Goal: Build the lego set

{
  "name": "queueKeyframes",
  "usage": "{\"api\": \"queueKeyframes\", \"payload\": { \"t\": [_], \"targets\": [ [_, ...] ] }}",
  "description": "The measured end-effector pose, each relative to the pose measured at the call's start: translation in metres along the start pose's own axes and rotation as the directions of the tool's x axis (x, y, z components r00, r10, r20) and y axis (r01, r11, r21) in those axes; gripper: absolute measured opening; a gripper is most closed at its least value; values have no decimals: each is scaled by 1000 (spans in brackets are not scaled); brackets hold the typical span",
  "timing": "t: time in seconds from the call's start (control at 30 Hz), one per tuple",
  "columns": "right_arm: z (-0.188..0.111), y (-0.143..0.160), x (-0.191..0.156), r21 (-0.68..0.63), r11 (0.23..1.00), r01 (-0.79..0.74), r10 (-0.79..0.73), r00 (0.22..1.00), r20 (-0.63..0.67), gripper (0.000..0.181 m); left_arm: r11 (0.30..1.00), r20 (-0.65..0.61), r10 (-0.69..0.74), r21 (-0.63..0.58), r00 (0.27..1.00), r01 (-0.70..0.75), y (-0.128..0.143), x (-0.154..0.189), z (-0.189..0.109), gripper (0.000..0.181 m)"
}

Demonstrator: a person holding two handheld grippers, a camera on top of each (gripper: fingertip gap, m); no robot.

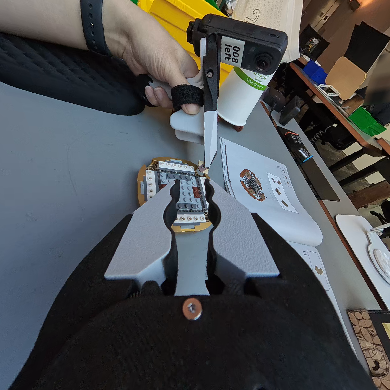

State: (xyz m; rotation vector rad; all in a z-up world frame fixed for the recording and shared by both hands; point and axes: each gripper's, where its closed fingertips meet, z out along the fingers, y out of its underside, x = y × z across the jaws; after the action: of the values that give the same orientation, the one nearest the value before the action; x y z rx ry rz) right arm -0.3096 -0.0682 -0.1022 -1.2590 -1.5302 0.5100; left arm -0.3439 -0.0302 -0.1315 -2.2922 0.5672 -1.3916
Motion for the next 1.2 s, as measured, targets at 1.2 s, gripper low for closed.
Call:
{"api": "queueKeyframes", "payload": {
  "t": [1.2],
  "targets": [
    [-236,68,200,141,973,-180,212,476,-853,21,934,-80,139,342,987,-104,-32,27,-31,7]
  ]
}}
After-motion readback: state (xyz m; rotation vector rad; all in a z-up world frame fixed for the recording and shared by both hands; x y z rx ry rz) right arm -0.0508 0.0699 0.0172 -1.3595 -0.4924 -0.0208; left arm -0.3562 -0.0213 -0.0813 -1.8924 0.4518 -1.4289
